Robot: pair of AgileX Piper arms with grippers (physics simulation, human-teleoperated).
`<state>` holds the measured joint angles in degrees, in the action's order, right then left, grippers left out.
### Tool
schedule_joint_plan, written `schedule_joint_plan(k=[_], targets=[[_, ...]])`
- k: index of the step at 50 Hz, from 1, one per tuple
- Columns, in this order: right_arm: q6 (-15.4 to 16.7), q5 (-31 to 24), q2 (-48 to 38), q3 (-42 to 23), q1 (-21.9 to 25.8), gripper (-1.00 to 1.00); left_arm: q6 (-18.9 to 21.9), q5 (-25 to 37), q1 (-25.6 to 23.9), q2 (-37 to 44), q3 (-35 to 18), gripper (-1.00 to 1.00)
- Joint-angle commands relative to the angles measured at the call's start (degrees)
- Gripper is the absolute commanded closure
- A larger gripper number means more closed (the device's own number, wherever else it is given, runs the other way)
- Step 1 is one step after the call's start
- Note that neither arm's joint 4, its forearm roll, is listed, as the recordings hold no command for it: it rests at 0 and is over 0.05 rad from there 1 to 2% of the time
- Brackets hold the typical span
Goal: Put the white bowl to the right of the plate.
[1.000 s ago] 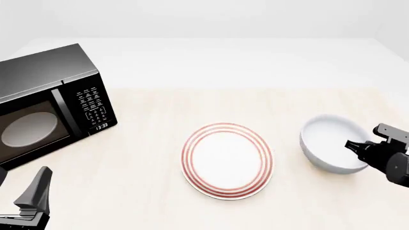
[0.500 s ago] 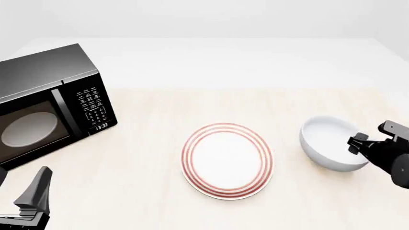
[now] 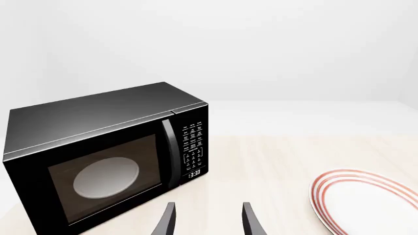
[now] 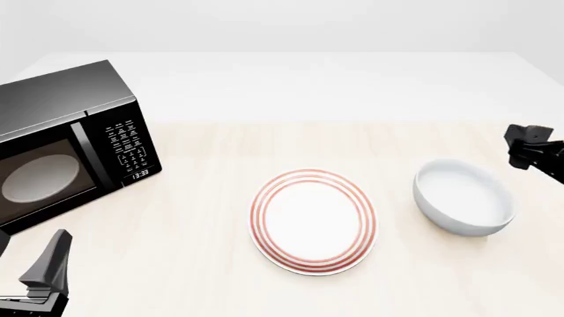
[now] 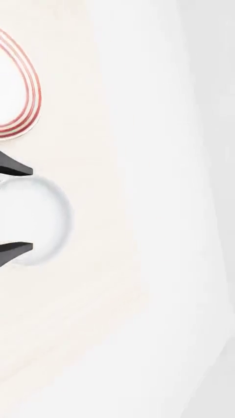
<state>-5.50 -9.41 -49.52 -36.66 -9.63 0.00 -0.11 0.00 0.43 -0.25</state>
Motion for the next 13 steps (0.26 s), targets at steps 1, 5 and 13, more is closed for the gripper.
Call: schedule_joint_plan(k=[1, 5, 13], targets=[[2.43, -9.57, 15.45, -3.57, 9.63, -1.00, 0.00, 0.00, 0.00, 0.00, 0.00, -1.00], [5.22, -8.00, 16.70, -1.77, 13.63, -1.00, 0.00, 0.00, 0.00, 0.00, 0.00, -1.00], [11.83, 2.01, 18.25, 9.06, 21.56, -1.00, 0.00, 0.00, 0.00, 0.00, 0.00, -1.00]])
